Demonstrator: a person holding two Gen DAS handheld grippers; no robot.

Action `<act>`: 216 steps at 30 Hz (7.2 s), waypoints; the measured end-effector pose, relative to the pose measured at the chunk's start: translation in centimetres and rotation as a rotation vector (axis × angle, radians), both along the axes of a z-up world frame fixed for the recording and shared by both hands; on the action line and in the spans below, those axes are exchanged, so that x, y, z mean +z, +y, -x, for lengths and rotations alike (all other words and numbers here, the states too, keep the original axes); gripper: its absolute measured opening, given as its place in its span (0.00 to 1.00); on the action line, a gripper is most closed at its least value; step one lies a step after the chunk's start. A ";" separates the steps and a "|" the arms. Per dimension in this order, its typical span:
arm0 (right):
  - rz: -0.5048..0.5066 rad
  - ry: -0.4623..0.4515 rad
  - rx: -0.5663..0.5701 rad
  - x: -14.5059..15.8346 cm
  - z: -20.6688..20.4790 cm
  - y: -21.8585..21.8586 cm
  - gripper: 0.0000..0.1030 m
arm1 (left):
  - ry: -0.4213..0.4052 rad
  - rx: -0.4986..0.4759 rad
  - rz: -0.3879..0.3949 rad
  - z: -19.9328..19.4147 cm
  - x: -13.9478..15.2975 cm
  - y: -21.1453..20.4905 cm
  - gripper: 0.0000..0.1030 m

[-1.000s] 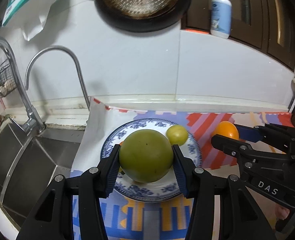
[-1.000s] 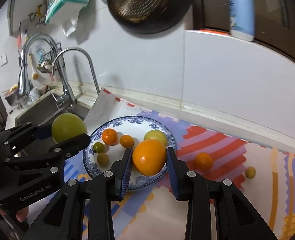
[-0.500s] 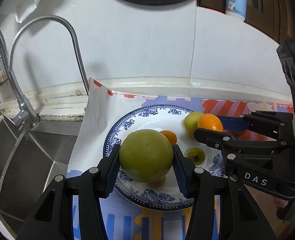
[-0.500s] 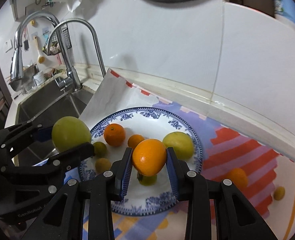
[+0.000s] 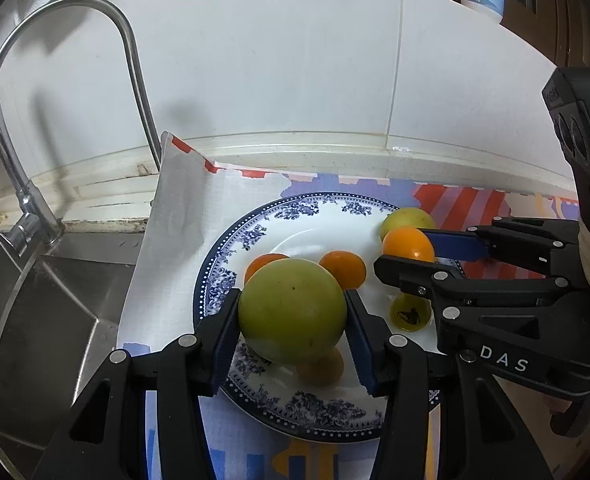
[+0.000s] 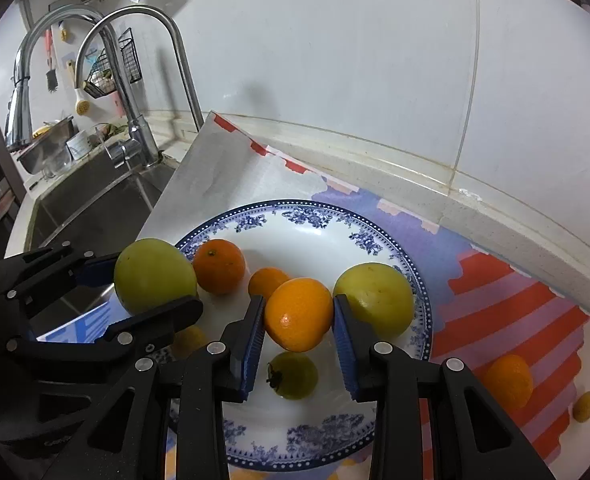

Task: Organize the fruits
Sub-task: 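Carry the pomelo and the orange over the plate with both tools, then lower both fruits onto the plate and open both tools, then withdraw both tools from the plate toward the last two fruits, then grasp the last orange with the left tool while the right tool grasps the small brown fruit, then carry the orange and the brown fruit over the plate with both tools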

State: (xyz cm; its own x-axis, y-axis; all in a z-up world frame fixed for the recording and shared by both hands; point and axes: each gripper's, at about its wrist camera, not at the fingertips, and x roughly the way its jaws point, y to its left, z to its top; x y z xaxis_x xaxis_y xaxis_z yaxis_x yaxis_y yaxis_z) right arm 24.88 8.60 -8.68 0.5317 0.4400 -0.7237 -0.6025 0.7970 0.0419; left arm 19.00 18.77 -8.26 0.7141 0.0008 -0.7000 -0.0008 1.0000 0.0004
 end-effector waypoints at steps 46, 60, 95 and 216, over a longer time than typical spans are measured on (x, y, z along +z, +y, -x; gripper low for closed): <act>0.001 -0.045 -0.230 2.3 3.7 -7.6 0.37 | -0.044 -0.015 -0.007 1.9 3.8 -4.2 0.68; -0.031 -0.125 -0.302 6.1 8.6 -11.9 0.46 | -0.101 -0.004 -0.004 5.6 6.5 -7.6 0.84; 0.004 -0.129 -0.498 5.2 6.3 -23.6 0.58 | -0.126 -0.226 -0.052 0.4 4.9 -18.6 0.92; -0.014 -0.141 -0.087 6.8 6.2 -3.6 0.27 | -0.076 0.039 0.017 3.7 5.6 -1.0 0.40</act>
State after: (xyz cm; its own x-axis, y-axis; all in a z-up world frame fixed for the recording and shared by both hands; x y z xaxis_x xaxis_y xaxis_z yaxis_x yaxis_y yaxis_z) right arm 18.67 4.97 -1.92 0.6639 0.3976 -0.6333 -0.5319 0.8464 -0.0263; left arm 15.35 17.79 -2.68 0.7650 0.0183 -0.6437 -0.0388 0.9991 -0.0177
